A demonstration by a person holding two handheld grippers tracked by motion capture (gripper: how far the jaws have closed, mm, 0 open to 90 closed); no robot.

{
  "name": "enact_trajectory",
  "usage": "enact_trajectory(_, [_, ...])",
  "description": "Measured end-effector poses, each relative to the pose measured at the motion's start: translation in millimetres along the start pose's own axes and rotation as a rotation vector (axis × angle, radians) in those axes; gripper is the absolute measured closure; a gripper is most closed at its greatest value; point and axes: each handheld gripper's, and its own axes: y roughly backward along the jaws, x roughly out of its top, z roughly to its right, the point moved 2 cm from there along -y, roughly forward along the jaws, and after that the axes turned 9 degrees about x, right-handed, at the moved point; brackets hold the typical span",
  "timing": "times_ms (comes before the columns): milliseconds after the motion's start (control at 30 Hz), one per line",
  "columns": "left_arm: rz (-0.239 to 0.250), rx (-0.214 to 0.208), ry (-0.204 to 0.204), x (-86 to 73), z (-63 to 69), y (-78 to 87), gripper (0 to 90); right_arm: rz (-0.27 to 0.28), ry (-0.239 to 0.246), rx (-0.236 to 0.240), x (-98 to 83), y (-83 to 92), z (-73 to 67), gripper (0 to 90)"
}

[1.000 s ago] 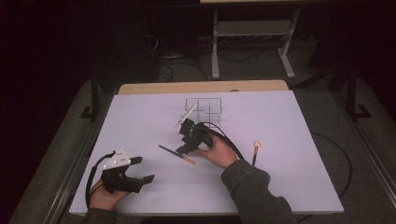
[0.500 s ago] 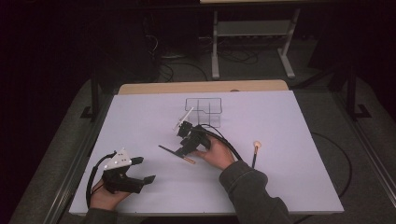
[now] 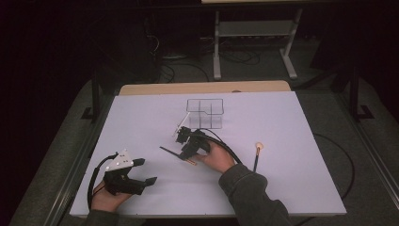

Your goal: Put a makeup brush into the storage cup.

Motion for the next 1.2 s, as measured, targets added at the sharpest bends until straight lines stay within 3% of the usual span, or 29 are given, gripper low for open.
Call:
enact_trajectory(467, [0.0,0.0,0.001,0.5,0.0,-1.4,18.2,-0.055,0.0,0.007,1.5,-6.6,-0.6,75.2])
enact_trajectory(633, [-0.001,-0.001,0.001,0.4,-0.3,-1.9,18.3,-0.07,0.018,-0.016,2.8,-7.8,-1.5,81.7])
enact_trajectory(967, [-0.003,-0.006,0.0,1.5,1.4,-2.9,19.7,-0.094,0.069,-0.065,4.2,-10.0,-7.2,82.7])
enact_trajectory(1200, [0.002,-0.005,-0.007,1.8,0.4,-1.9,20.0,-0.079,0.049,-0.021,2.9,-8.7,-1.7,83.0])
